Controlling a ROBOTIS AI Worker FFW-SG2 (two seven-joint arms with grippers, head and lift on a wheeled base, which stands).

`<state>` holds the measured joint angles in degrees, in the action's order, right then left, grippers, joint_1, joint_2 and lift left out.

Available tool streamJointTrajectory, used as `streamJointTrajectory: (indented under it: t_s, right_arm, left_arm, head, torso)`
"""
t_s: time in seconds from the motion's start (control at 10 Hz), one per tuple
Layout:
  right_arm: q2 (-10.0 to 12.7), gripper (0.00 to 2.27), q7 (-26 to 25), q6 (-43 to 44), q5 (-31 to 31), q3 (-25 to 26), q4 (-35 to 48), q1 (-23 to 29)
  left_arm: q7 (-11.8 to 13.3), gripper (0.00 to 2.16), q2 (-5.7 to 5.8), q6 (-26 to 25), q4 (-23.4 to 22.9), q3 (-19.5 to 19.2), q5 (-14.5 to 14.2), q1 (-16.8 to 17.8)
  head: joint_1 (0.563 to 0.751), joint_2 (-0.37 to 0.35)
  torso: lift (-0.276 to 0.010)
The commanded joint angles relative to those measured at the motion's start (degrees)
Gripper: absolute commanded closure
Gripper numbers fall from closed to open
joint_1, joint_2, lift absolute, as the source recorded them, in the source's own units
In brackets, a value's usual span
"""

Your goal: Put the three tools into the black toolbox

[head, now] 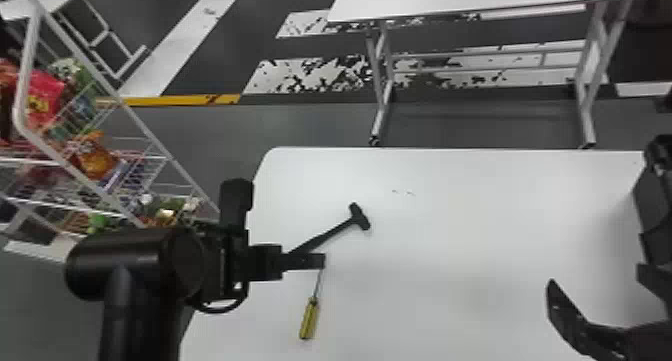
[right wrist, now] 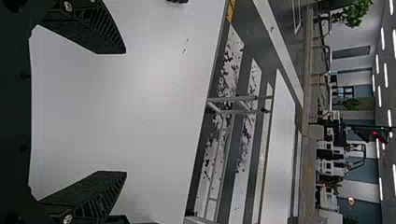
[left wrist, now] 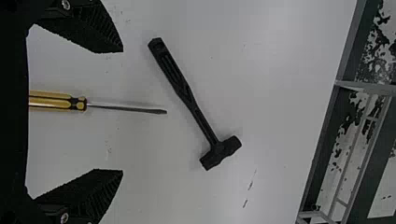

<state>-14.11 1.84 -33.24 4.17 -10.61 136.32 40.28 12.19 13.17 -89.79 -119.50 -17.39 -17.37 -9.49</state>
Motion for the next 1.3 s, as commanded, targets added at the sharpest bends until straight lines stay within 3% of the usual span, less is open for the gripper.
streamJointTrajectory:
  t_s: [0.0, 0.5, 0.7, 1.2]
  right_arm:
    - [0.0, 0.08, 0.0, -0.1, 0.0, -0.1, 0.0, -0.1]
    - [-0.3, 0.08, 0.0, 0.1, 0.1, 0.0, -0.2, -0.1]
    - [-0.3, 0.08, 0.0, 0.4, 0.1, 0.0, -0.3, -0.1]
    - [-0.3, 0.08, 0.0, 2.0, 0.1, 0.0, -1.4, -0.1]
  left_arm:
    - [-0.1, 0.08, -0.08, -0.2, 2.1, 1.7, 0.1, 0.4]
    - [-1.8, 0.08, -0.25, -0.2, 10.7, 6.3, 1.4, 4.1]
    - [-2.4, 0.08, -0.96, -0.2, 11.8, 7.1, 1.4, 4.1]
    - [-4.5, 0.08, -1.13, -0.2, 13.3, 7.7, 1.3, 1.3]
  head:
    - [0.695, 0.321]
    - [0.695, 0.291]
    - [0.695, 0.28]
    - [0.695, 0.276]
  torso:
    - [-0.051]
    - [-0.051]
    - [-0.051]
    - [-0.051]
